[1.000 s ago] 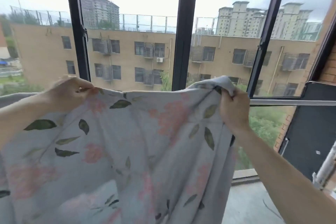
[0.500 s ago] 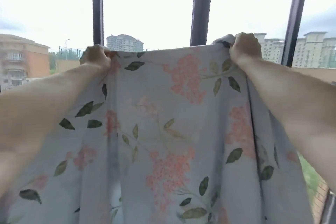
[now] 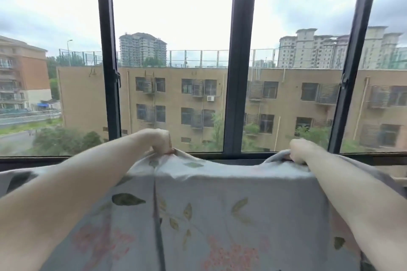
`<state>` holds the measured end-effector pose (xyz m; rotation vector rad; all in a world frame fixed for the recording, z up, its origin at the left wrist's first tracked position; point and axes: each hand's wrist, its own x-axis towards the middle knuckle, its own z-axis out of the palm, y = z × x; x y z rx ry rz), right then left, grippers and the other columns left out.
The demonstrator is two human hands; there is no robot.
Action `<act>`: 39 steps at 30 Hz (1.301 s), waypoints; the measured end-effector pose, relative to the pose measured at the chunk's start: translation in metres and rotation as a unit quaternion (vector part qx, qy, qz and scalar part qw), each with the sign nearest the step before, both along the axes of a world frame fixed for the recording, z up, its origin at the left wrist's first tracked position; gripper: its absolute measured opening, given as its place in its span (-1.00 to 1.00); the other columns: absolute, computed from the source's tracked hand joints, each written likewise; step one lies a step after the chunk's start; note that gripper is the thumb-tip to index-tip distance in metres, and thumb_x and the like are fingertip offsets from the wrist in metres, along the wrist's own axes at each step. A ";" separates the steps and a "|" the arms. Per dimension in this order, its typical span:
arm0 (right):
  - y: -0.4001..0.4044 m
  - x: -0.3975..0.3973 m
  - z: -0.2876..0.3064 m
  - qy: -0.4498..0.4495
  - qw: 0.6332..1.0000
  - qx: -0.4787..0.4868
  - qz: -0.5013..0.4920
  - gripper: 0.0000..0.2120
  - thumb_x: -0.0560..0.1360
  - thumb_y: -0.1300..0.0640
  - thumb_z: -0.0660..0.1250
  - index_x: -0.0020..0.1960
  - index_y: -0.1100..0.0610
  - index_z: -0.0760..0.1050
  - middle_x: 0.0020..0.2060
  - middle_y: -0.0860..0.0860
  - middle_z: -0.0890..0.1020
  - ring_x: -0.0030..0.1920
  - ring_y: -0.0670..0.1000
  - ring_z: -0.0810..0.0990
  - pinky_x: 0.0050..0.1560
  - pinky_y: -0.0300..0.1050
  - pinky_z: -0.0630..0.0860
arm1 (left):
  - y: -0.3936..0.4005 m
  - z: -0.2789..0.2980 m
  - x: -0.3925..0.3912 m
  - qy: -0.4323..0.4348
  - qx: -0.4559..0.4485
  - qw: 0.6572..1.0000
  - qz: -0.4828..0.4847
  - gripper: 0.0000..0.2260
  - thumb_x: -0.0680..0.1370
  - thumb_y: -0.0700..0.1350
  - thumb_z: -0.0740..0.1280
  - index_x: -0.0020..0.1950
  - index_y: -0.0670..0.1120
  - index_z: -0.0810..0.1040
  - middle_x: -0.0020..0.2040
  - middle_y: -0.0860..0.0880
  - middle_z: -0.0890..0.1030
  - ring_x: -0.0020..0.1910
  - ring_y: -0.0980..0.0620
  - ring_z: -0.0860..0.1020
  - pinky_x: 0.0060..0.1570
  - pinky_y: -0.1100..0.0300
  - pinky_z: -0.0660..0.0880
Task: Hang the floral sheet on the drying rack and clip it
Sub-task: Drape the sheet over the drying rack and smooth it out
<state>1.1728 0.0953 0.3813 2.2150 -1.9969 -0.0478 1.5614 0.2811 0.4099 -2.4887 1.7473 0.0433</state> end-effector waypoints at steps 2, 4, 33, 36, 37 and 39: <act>0.009 0.002 -0.007 0.044 0.992 0.120 -0.003 -0.57 0.51 -0.13 0.42 0.32 0.02 0.58 0.17 -0.07 0.56 0.06 0.02 0.45 0.07 -0.17 0.34 | 0.001 -0.007 -0.006 -0.004 0.061 0.998 -0.020 -0.72 0.55 0.09 0.35 0.05 -0.08 0.70 0.10 -0.08 0.69 0.06 -0.06 0.66 -0.07 0.11 0.65; 0.020 0.003 -0.004 0.035 0.986 0.162 0.012 -0.46 0.31 -0.33 0.53 0.19 -0.10 0.64 0.14 -0.16 0.60 0.06 -0.02 0.56 0.16 -0.17 0.45 | 0.001 -0.010 -0.015 0.047 0.051 0.997 -0.045 -0.71 0.47 0.08 0.35 0.06 -0.06 0.70 0.08 -0.08 0.69 0.01 -0.07 0.67 -0.12 0.12 0.68; 0.168 -0.227 -0.239 -0.560 0.825 0.014 0.076 -0.82 0.49 0.05 0.54 0.05 -0.03 0.61 -0.13 -0.14 0.74 -0.07 -0.12 0.71 -0.20 -0.40 0.50 | 0.018 -0.032 -0.354 0.036 -0.136 0.954 -0.263 -0.73 0.68 0.16 0.19 0.33 0.14 0.51 0.20 0.03 0.61 0.28 -0.09 0.51 0.09 0.07 0.47; 0.154 -0.242 -0.229 -0.503 0.857 0.006 0.114 -0.73 0.58 0.08 0.44 -0.25 -0.18 0.52 -0.34 -0.19 0.64 -0.31 -0.30 0.60 -0.29 -0.38 0.45 | 0.008 -0.040 -0.368 0.075 -0.160 0.957 -0.228 -0.79 0.65 0.18 0.24 -0.08 0.12 0.52 -0.11 0.06 0.58 -0.02 -0.07 0.55 -0.17 0.11 0.41; 0.152 -0.246 -0.225 -0.511 0.852 0.010 0.112 -0.73 0.59 0.09 0.41 -0.24 -0.15 0.51 -0.35 -0.19 0.62 -0.33 -0.25 0.59 -0.28 -0.31 0.50 | 0.006 -0.042 -0.371 0.089 -0.168 0.957 -0.218 -0.77 0.64 0.20 0.25 -0.13 0.11 0.51 -0.16 0.06 0.57 -0.09 -0.05 0.54 -0.20 0.12 0.41; 0.149 -0.258 -0.217 -0.571 0.814 0.002 0.111 -0.77 0.61 0.15 0.34 -0.21 -0.02 0.54 -0.41 -0.16 0.56 -0.37 -0.07 0.51 -0.28 0.02 0.54 | 0.002 -0.043 -0.376 0.093 -0.179 0.958 -0.205 -0.78 0.60 0.24 0.28 -0.01 0.13 0.57 -0.09 0.07 0.61 -0.07 -0.04 0.56 -0.15 0.12 0.46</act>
